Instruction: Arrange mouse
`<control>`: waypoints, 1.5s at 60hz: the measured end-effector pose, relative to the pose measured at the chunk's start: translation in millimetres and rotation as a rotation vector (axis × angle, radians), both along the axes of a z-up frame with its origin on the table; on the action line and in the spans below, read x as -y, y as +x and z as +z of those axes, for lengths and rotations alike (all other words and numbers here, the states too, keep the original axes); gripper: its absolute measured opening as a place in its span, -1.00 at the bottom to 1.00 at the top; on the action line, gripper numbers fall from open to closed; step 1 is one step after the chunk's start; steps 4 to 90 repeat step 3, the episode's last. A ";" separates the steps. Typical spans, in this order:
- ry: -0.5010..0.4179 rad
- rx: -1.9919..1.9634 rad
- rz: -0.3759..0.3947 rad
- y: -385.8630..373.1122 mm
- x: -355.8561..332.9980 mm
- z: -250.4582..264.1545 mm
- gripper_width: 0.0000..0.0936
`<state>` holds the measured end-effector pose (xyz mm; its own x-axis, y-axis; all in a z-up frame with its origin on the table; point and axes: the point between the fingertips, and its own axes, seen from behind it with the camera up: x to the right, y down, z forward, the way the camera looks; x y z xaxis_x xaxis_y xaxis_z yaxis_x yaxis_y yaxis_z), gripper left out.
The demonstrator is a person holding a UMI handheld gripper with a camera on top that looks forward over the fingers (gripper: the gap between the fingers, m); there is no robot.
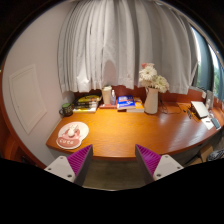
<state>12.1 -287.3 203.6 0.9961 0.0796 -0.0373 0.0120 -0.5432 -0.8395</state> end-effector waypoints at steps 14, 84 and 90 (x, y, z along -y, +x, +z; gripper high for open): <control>0.005 -0.003 -0.001 3.4 -0.4 1.8 0.82; 0.005 -0.003 -0.001 3.4 -0.4 1.8 0.82; 0.005 -0.003 -0.001 3.4 -0.4 1.8 0.82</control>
